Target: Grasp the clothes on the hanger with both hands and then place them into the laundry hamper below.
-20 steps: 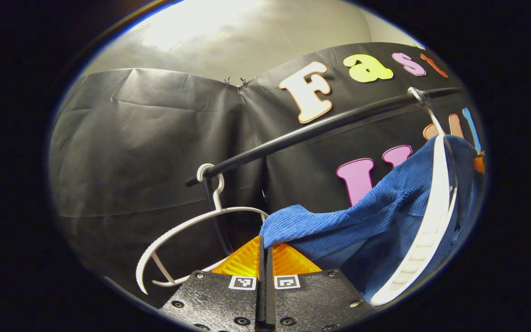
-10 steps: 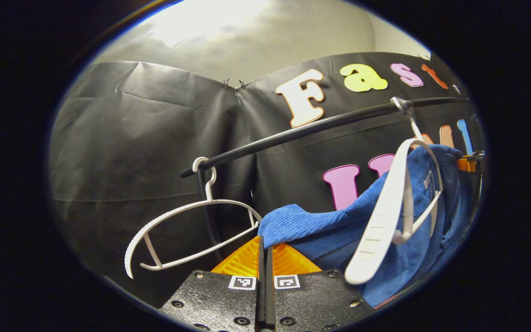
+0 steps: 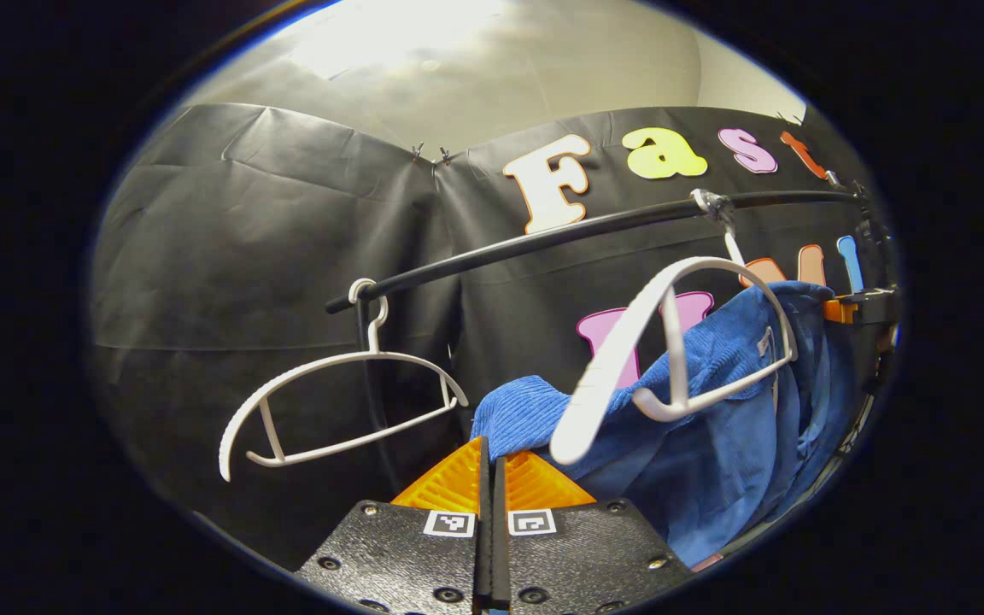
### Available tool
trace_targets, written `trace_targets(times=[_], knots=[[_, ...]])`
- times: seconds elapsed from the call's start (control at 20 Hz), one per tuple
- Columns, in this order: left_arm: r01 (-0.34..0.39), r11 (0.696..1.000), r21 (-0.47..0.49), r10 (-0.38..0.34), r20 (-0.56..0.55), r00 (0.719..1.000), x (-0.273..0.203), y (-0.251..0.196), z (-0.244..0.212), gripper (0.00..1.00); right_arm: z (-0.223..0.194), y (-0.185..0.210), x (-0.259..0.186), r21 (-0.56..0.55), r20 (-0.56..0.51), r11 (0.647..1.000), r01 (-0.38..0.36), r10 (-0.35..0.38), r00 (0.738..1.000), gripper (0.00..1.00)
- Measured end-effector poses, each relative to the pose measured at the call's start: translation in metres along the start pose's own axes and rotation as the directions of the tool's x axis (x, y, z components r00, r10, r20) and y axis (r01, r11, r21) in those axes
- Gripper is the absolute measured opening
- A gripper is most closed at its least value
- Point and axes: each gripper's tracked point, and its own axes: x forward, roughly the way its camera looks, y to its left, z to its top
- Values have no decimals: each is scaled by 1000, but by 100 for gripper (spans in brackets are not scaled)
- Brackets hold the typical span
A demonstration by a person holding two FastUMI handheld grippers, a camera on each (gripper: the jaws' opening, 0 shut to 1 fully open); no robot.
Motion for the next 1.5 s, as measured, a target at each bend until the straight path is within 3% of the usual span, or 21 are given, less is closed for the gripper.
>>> trace_targets(times=[1.0, 1.3, 1.5], knots=[[55, 998, 2, -55, -122, 991, -26, -58, -53, 0, -60, -26, 0, -95, -119, 995, 11, -23, 993, 10], [87, 996, 15, -84, -146, 986, -25, -78, -64, 0, -78, -23, -9, -113, -145, 993, -14, -2, 989, 10], [148, 989, 0, -145, -183, 972, -26, -109, -84, 0, -89, -4, -17, -144, -166, 986, -89, 64, 984, 10]])
